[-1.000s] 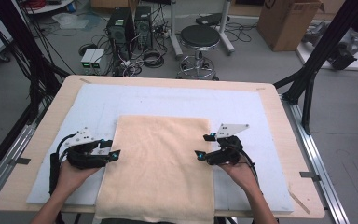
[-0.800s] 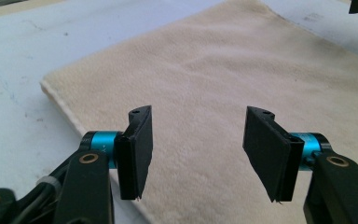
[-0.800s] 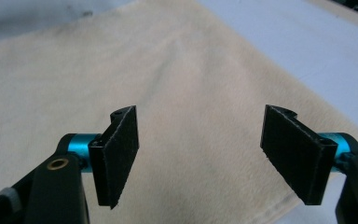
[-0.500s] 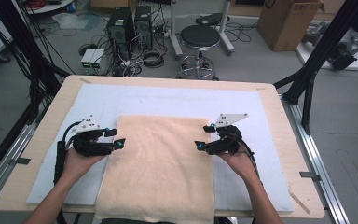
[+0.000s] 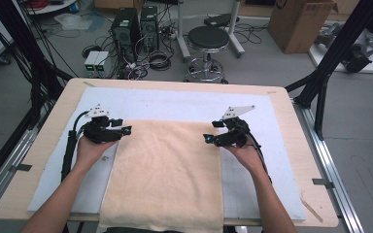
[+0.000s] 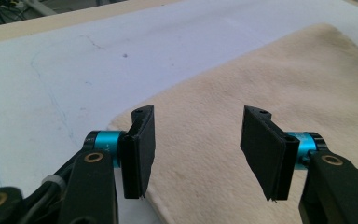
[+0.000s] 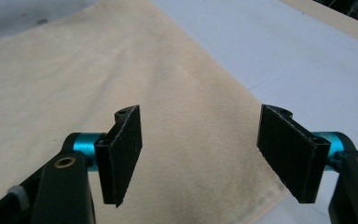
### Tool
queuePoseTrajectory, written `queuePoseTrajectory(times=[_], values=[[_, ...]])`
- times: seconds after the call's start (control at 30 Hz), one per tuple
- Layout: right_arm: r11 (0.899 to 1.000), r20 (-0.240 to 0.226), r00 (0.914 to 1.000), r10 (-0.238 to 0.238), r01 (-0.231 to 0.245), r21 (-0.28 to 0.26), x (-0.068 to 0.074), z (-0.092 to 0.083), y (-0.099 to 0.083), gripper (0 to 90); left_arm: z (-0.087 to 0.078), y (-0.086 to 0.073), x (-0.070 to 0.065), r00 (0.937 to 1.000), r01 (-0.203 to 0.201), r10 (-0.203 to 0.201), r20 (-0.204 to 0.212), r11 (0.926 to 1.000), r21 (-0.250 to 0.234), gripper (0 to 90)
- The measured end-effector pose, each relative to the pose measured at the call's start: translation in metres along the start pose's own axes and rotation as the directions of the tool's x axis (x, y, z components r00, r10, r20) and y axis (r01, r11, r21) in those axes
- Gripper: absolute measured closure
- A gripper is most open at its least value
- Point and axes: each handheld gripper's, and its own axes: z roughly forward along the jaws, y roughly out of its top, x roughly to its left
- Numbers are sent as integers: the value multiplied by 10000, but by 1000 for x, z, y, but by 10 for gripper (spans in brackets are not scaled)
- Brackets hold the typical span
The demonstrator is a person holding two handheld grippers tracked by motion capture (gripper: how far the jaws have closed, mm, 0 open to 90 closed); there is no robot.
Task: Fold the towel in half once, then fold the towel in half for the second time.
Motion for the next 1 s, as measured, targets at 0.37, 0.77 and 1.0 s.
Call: queuePoseTrajectory(times=[0.37, 0.77, 1.0], values=[[9978, 551, 9966, 617, -630, 228, -25, 9, -11, 304, 18, -6, 22, 9950, 606, -582, -806, 9978, 276, 445], [9849, 1228, 9837, 1311, -1433, 966, -52, 25, -16, 303, 39, -20, 39, 9851, 1399, -1301, -1126, 9865, 846, 451], [9685, 1265, 9755, 1797, -1980, 1508, -60, 34, -26, 352, 45, -17, 38, 9860, 1446, -1328, -1004, 9820, 1214, 483]])
